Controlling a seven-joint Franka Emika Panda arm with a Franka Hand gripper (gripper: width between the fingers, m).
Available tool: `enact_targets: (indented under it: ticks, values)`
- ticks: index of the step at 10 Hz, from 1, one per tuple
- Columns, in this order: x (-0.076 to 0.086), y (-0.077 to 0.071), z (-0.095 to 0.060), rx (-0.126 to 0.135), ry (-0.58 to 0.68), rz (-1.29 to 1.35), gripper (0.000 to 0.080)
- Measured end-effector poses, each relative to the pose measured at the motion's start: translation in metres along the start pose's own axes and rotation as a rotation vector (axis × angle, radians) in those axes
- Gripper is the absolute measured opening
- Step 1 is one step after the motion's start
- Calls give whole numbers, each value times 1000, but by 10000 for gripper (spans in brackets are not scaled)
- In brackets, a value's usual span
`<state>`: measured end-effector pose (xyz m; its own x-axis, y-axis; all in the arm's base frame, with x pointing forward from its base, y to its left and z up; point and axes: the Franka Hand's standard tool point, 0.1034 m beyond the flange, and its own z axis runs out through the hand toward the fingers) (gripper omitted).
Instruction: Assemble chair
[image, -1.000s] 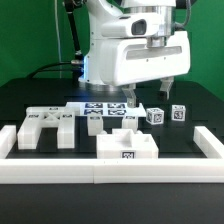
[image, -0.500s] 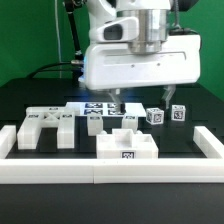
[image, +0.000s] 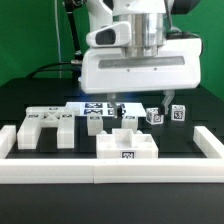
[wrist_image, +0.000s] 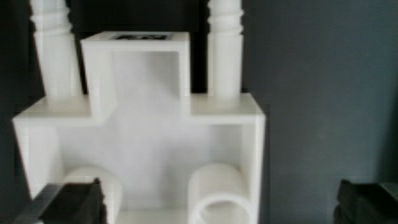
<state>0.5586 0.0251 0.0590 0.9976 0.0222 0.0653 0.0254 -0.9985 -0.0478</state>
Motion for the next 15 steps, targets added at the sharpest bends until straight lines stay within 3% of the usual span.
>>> enact_targets:
  ticks: [3, 8, 12, 15]
  values:
    - [17, -1, 13, 2, 13, 1, 650]
    - [8, -8, 40, 4, 0, -10, 650]
    - [5, -9, 45, 4, -9, -14, 650]
    - [5, -9, 45, 4, -9, -14, 246]
